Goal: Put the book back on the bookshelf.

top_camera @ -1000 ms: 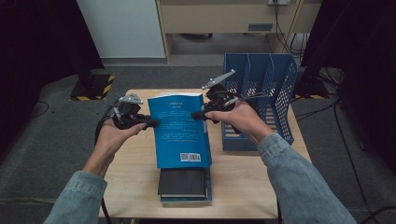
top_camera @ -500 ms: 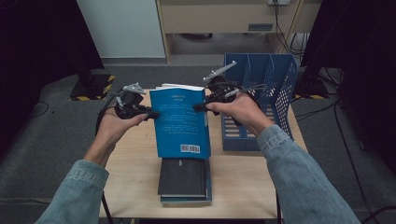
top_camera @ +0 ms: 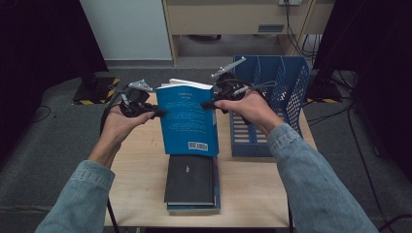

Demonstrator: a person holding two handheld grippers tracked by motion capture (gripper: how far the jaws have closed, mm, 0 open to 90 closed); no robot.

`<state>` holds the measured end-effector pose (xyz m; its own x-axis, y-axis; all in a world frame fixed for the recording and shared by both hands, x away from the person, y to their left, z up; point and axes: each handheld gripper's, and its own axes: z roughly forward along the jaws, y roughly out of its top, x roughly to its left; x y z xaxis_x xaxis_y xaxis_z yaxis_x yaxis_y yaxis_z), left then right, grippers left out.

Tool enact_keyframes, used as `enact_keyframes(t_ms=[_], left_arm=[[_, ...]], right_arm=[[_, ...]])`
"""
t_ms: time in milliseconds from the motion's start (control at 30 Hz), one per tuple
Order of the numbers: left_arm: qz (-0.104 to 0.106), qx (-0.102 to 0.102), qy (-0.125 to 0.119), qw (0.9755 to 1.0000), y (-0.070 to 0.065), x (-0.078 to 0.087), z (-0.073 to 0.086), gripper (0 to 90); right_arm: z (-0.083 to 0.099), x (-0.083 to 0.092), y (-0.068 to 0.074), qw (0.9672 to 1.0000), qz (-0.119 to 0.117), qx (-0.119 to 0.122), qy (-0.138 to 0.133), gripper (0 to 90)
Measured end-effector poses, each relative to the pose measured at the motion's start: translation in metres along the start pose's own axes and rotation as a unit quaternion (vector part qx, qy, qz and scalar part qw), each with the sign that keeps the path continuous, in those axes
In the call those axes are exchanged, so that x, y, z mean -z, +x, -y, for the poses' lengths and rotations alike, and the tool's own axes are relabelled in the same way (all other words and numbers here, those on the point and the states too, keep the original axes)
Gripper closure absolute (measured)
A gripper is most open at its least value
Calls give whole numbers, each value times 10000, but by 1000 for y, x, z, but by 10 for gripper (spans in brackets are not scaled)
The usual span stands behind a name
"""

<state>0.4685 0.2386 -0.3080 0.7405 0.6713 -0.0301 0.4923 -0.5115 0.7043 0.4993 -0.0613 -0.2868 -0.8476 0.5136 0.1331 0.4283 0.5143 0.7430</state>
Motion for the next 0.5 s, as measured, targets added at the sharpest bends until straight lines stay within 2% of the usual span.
enact_keyframes(t_ms=[133,300,500], left_arm=[[-5,-6,29,10000,5,-1,-3,736],[-59,-65,2,10000,3,1,-5,736],[-104,-96,-106,9998,-8,7,3,737]], right_arm=[[-4,-2,-1,10000,42,53,9,571],[-5,0,0,10000,45,85,24,575],[-2,4,12,9994,147,287,106,579]])
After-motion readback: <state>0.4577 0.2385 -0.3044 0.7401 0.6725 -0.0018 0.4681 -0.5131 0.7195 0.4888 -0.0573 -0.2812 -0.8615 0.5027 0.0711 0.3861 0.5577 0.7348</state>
